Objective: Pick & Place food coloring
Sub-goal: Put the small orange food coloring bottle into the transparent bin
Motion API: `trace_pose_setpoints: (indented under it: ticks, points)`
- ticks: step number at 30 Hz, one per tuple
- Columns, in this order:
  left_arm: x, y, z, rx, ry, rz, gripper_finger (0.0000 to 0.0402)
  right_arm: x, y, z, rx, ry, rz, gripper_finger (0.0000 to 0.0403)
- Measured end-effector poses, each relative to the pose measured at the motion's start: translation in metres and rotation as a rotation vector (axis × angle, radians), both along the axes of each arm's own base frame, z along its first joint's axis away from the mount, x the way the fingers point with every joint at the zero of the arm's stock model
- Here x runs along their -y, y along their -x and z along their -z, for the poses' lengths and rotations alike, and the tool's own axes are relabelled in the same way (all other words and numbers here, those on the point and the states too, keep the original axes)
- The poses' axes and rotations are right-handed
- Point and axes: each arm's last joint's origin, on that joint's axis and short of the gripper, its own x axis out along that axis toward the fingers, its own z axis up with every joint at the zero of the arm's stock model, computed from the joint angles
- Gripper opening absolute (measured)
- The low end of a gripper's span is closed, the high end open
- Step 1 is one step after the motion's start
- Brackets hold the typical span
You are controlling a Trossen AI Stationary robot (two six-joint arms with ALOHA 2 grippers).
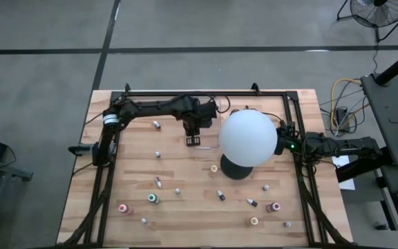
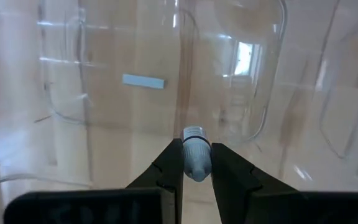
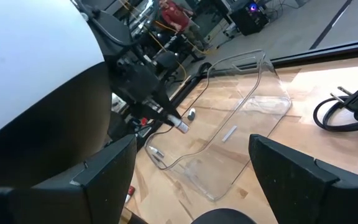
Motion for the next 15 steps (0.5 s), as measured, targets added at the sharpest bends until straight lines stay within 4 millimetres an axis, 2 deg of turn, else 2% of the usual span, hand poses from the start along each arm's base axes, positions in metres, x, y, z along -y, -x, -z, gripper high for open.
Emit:
trace_pose_setpoints:
  ticks: [7, 15]
  points:
    - [0.001, 0.0, 0.016, 0.009, 0.021, -0.094, 0.0041, 0.0, 0.0, 0.0, 0.0, 0.0, 0.0, 0.0302]
    - [0.001, -0.001, 0.024, 0.035, 0.05, -0.211, 0.0041, 0.0, 0.0, 0.0, 0.0, 0.0, 0.0, 0.0302]
